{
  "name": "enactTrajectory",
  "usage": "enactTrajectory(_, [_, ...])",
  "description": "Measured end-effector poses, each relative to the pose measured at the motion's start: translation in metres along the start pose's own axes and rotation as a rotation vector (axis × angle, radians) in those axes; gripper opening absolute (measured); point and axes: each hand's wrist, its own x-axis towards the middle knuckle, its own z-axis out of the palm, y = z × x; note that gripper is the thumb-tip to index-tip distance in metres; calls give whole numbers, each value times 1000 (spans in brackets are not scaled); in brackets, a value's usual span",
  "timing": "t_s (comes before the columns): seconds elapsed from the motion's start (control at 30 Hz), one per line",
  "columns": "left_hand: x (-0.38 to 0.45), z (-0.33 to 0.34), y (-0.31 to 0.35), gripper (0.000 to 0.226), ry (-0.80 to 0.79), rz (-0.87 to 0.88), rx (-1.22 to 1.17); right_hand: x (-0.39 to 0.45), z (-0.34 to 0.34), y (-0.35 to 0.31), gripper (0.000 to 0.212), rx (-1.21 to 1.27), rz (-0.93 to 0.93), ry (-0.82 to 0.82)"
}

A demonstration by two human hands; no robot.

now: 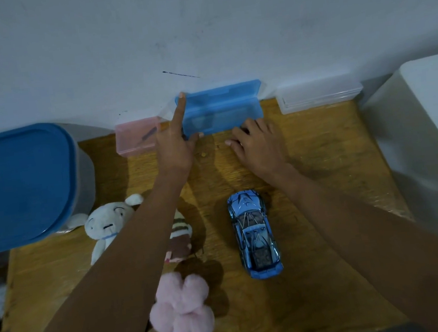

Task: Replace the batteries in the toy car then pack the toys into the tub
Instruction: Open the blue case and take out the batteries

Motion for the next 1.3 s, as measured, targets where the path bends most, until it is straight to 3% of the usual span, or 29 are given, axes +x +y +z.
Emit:
enactTrajectory(0.4, [-7, -2, 6, 91, 29, 27, -9, 0, -6, 0, 33, 52, 22, -3])
enactTrajectory(0.6, [-10, 1, 6, 98, 44, 6, -29, 31, -33, -3, 28, 154, 132, 179])
enactTrajectory(0.73, [-8, 2, 8, 99, 46, -39, -25, 58, -48, 2, 31, 139, 233, 63])
enactTrajectory(0.9, [-13, 5, 6, 81, 62, -14, -16, 38, -37, 7, 18, 220, 251, -20])
enactTrajectory(1.07, [-14, 3, 4, 53, 65, 20, -57, 22, -29, -1, 32, 393, 395, -125])
enactTrajectory(1.3, [-17, 3, 8, 39, 125, 36, -78, 26, -26, -10, 28, 510, 521, -78])
